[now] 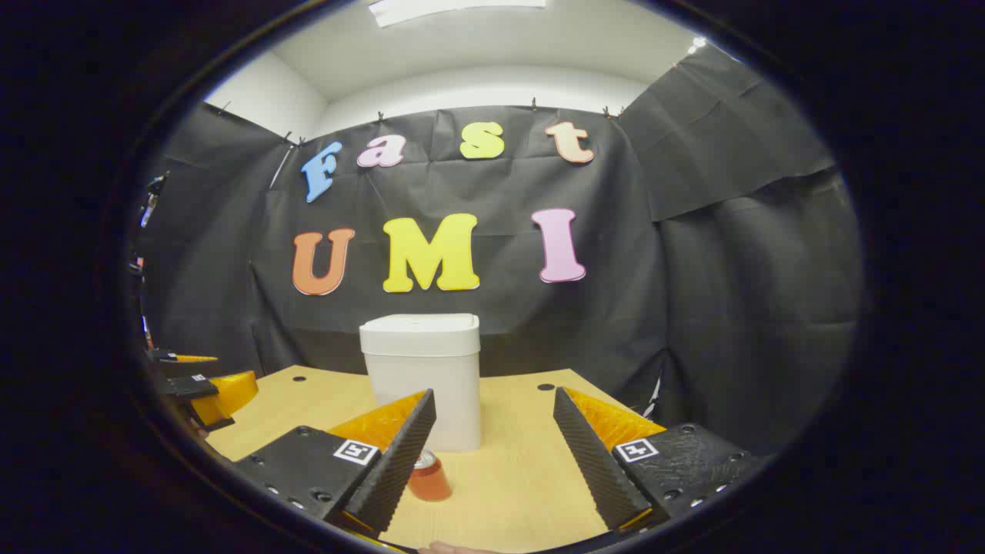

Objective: Press the lid of the desktop garbage bin to open it, pick up the crumpled paper on the desktop and throw it into the bin, then pick up the pop can on the desktop and drop it into the bin, and finally close the garbage bin lid.

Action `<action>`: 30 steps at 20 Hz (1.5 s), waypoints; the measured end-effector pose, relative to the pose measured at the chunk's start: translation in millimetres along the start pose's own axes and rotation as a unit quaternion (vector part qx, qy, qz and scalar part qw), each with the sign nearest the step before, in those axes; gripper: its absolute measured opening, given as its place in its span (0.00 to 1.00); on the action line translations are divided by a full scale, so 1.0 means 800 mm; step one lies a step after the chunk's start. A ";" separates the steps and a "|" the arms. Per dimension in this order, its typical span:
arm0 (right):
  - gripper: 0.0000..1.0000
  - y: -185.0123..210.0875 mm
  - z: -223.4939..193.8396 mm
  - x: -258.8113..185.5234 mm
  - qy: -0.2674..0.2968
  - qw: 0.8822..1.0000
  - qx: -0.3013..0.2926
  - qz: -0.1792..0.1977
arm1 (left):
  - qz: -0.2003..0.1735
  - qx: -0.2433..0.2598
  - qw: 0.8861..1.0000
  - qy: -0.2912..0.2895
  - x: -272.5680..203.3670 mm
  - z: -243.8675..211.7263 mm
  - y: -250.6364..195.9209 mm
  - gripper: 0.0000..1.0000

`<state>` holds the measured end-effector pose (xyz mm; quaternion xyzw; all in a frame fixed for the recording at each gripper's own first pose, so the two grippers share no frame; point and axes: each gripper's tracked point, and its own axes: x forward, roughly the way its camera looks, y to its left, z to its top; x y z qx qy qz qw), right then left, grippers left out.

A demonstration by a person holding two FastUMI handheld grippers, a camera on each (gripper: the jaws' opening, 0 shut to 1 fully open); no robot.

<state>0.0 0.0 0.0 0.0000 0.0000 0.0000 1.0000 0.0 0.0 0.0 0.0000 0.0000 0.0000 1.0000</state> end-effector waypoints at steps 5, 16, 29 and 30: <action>0.96 0.002 0.000 0.003 0.001 1.000 -0.010 0.000 | 0.013 -0.007 1.000 0.009 0.008 -0.003 0.015 0.98; 0.96 0.013 0.001 0.009 0.000 1.000 -0.024 0.005 | 0.023 -0.012 1.000 0.016 0.009 -0.007 0.031 0.98; 0.89 0.025 0.037 0.045 -0.022 0.999 -0.021 0.013 | 0.037 -0.018 0.999 0.023 0.013 -0.010 0.050 0.98; 0.84 0.026 0.042 0.050 -0.027 0.999 -0.020 0.011 | 0.037 -0.017 0.999 0.025 0.013 -0.012 0.052 0.99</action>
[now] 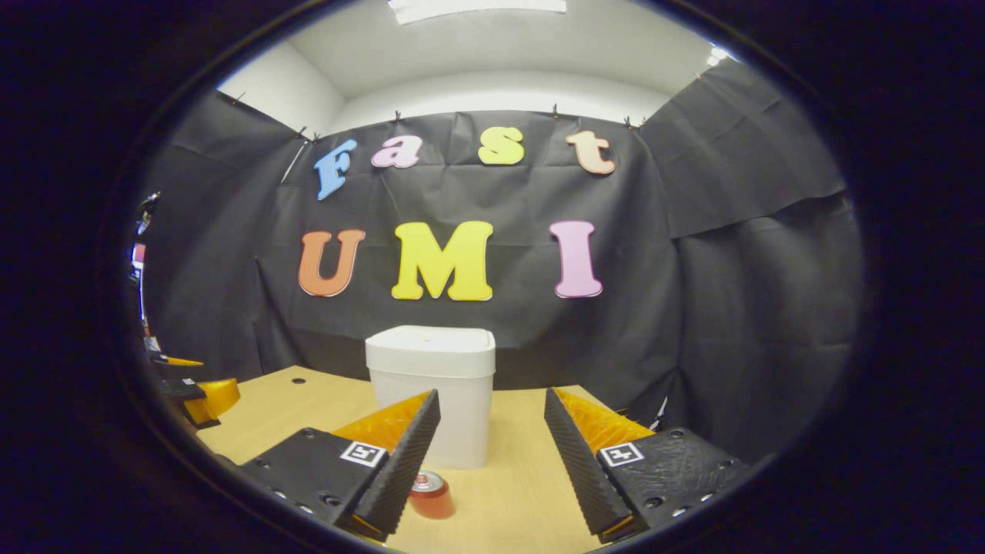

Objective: Press the lid of the desktop garbage bin to open it, pick up the crumpled paper on the desktop and throw it into the bin, then pick up the pop can on the desktop and drop it into the bin, and finally close the garbage bin lid.

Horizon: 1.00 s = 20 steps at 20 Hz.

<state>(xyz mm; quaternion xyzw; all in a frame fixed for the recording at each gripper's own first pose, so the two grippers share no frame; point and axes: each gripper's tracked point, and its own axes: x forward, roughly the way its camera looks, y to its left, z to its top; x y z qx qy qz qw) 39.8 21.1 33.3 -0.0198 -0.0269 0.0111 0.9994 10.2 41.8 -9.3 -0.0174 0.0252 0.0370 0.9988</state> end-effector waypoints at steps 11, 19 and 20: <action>0.00 0.070 0.067 0.073 -0.011 0.998 -0.021 0.060 | 0.008 0.000 1.000 0.002 0.004 0.000 0.012 0.99; 0.00 0.129 0.094 0.162 0.041 0.994 -0.016 0.098 | 0.017 -0.010 1.000 0.010 0.008 -0.004 0.029 0.99; 0.00 0.134 0.091 0.176 0.053 0.993 -0.017 0.099 | 0.018 -0.012 1.000 0.011 0.009 -0.006 0.030 0.99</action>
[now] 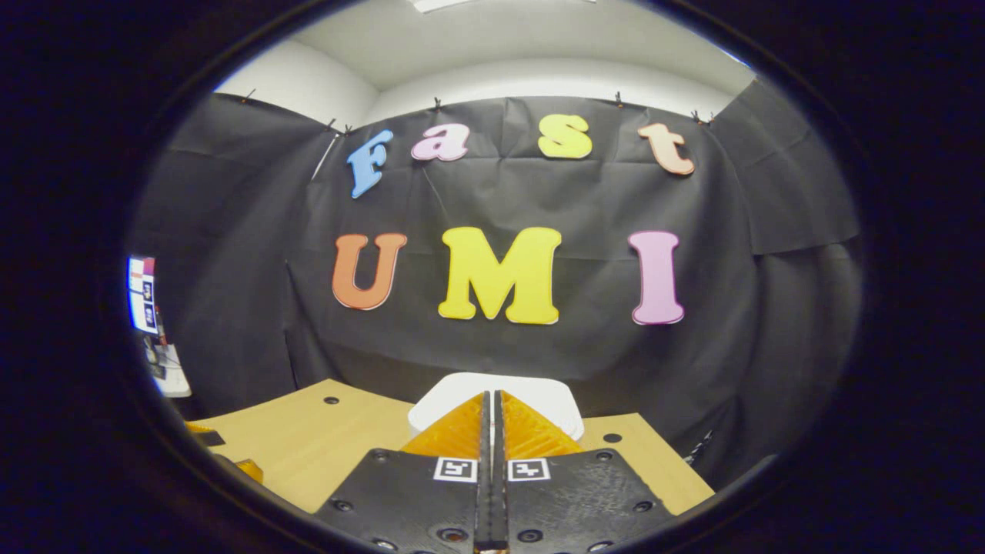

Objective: Press the lid of the desktop garbage bin to open it, pick up the crumpled paper on the desktop and throw it into the bin, then pick up the pop can on the desktop and drop it into the bin, and finally close the garbage bin lid.

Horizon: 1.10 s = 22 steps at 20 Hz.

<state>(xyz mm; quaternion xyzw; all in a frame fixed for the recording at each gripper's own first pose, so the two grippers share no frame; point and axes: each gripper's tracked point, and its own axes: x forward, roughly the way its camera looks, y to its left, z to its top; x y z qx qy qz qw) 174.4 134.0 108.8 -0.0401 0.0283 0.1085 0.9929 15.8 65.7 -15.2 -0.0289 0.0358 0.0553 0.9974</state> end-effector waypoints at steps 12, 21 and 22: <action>0.00 -0.013 -0.080 0.105 0.122 0.992 0.002 -0.023 | 0.002 -0.001 1.000 0.012 0.008 -0.007 0.006 0.99; 0.00 -0.010 -0.073 0.085 0.098 0.995 0.006 -0.027 | -0.002 0.000 1.000 0.013 0.008 -0.008 0.006 0.99; 0.00 -0.003 -0.066 0.080 0.084 0.996 0.007 -0.017 | -0.003 0.000 1.000 0.012 0.007 -0.008 0.006 0.99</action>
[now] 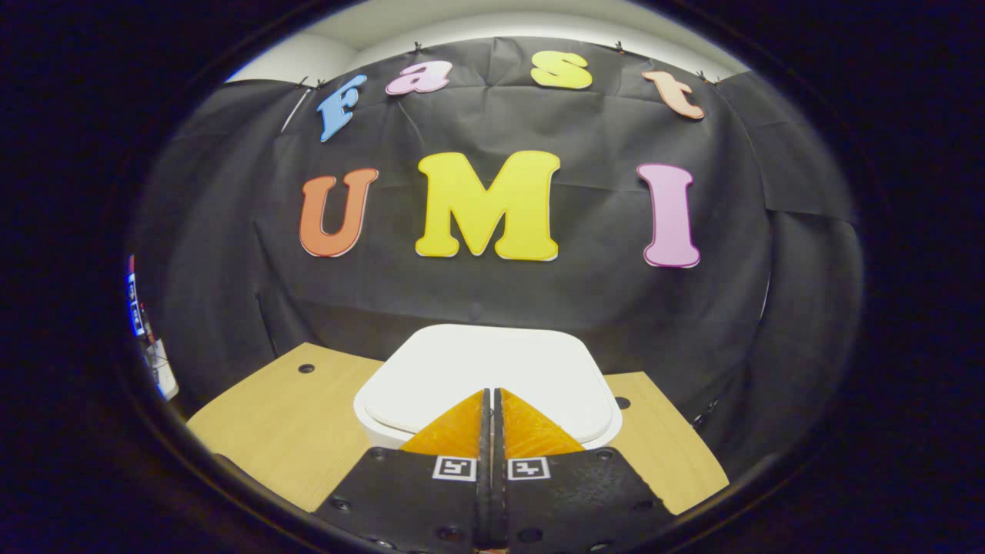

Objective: Press the lid of the desktop garbage bin to open it, pick up the crumpled paper on the desktop and throw it into the bin, then pick up the pop can on the desktop and drop it into the bin, and finally close the garbage bin lid.

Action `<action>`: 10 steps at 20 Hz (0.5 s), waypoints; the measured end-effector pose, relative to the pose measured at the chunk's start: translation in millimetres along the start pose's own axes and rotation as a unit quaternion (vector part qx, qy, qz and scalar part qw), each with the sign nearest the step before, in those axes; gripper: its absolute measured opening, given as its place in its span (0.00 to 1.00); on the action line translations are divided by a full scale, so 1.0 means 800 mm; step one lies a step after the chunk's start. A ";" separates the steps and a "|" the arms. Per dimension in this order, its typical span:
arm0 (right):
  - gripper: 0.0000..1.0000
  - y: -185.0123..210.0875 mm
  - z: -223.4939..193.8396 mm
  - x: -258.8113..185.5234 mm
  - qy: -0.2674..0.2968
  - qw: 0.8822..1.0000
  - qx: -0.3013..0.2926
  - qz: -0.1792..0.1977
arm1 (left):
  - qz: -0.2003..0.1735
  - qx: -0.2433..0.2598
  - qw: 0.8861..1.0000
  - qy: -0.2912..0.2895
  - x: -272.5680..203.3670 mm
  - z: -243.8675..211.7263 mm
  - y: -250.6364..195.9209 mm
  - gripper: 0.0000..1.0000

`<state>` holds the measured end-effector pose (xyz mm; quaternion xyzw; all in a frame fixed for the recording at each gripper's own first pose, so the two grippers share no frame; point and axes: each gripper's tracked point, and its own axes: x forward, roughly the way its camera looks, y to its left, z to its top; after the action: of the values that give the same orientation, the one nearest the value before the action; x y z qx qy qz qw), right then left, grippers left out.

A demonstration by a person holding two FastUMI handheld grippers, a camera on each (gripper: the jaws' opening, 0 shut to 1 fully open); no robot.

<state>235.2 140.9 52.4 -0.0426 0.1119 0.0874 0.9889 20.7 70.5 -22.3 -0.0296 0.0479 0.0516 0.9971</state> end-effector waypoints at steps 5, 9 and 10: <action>0.54 -0.001 0.017 -0.021 -0.060 0.998 -0.030 -0.007 | -0.016 0.003 1.000 -0.001 0.000 -0.001 -0.007 0.99; 0.88 0.000 0.021 -0.044 -0.072 0.997 -0.036 -0.008 | -0.018 0.006 1.000 -0.005 0.002 0.002 -0.013 0.99; 0.94 -0.001 0.022 -0.049 -0.078 0.996 -0.043 -0.012 | -0.018 0.007 1.000 -0.004 0.001 0.001 -0.013 0.99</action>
<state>201.8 135.8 78.3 -0.0793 0.0303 0.0835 0.9929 22.8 60.4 -21.2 -0.0231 0.0433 0.0331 0.9982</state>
